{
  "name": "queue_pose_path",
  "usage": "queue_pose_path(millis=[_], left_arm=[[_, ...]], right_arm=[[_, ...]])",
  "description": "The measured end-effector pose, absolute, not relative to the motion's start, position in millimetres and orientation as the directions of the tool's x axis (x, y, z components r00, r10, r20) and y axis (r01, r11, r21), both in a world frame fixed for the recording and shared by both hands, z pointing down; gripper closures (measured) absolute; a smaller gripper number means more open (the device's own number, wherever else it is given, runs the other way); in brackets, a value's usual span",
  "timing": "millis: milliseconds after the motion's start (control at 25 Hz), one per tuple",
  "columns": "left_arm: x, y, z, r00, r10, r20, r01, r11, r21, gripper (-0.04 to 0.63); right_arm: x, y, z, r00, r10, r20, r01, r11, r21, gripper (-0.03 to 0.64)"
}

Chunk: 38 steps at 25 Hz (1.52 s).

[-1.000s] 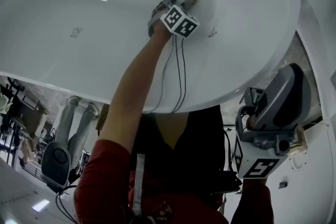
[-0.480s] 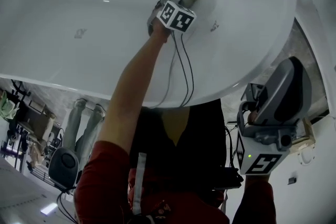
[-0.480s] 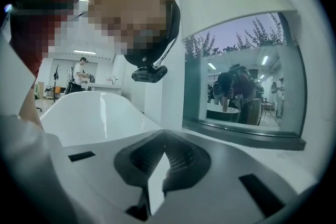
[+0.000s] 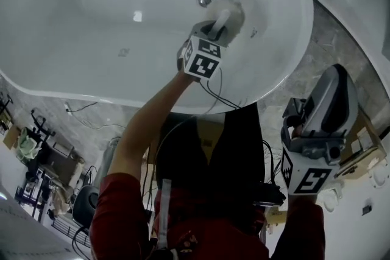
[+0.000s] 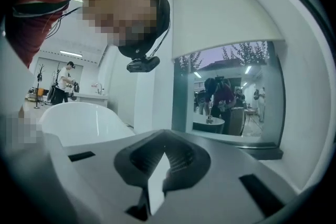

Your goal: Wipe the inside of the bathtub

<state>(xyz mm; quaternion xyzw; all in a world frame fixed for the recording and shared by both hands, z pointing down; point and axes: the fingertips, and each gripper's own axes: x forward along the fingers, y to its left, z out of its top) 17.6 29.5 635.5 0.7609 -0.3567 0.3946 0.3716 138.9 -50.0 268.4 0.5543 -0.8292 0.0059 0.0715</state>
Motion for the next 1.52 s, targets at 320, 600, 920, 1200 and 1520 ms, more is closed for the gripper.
queue_pose_path(millis=[320,600,920,1200,1520], left_arm=[[36.0,92.5,508.1,0.582,-0.144,0.8,-0.656,-0.665,0.357,0.503],[39.2,145.6,476.2,0.584,-0.014,0.812,-0.547,-0.746,0.381,0.503],[54.8,159.9,497.2,0.561,0.054,0.826,-0.534,-0.738,0.412,0.502],[64.6,157.6,514.4,0.532,0.075,0.844,-0.512,-0.765,0.391,0.503],[69.2,153.3,547.9,0.489,0.088,0.868,-0.496,-0.79,0.36,0.503]], right_arm=[[133.9,-9.3,199.7,-0.254,-0.965,0.07,-0.958,0.261,0.12,0.606],[136.1,30.2,153.9,-0.155,-0.988,0.017,-0.977,0.155,0.145,0.606],[156.7,45.0,156.3,-0.119,-0.992,0.034,-0.983,0.123,0.137,0.606],[168.3,44.3,172.7,-0.127,-0.991,0.052,-0.985,0.132,0.115,0.606],[169.5,32.2,202.2,-0.172,-0.982,0.082,-0.981,0.178,0.072,0.605]])
